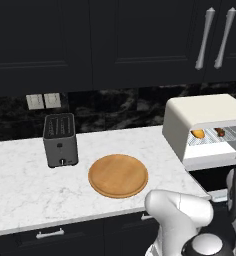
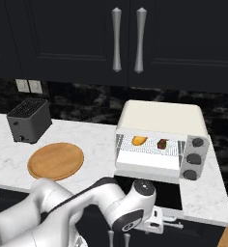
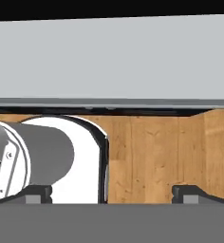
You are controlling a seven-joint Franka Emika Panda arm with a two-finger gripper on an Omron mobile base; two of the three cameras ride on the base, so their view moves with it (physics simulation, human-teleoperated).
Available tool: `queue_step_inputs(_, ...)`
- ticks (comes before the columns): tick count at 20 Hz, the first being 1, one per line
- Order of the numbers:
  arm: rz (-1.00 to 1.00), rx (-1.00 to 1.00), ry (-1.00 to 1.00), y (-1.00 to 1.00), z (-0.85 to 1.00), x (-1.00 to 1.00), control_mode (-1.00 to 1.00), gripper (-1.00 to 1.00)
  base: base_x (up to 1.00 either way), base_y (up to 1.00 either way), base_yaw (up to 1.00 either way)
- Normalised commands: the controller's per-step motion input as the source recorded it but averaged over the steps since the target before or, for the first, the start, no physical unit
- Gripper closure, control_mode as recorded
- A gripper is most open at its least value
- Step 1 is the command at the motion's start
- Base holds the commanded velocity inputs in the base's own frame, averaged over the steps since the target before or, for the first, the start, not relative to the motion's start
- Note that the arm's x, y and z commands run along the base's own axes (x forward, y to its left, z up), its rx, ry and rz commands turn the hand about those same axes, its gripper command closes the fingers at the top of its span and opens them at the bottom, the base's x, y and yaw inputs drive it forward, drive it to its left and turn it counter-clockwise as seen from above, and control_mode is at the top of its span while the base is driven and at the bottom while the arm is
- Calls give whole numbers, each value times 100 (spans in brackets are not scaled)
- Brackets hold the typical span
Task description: Pick up the kebab skewer and baguette bread, and place them inside the toaster oven. Close the toaster oven door and start by setting the timer.
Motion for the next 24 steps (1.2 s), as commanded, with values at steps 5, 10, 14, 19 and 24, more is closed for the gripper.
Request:
queue_step_inputs(5, 2, -1, 0, 0, -44, 15, -100, -100, 0, 0, 0)
queue_step_inputs(10, 1, 0, 0, 0, -20, 13, -100, -100, 0, 0, 0)
queue_step_inputs(14, 0, 0, 0, 0, 7, 28, -100, -100, 0, 0, 0)
queue_step_inputs(19, 0, 0, 0, 0, 40, 45, -100, -100, 0, 0, 0)
queue_step_inputs(24, 0, 0, -6, 0, 28, 72, -100, -100, 0, 0, 0)
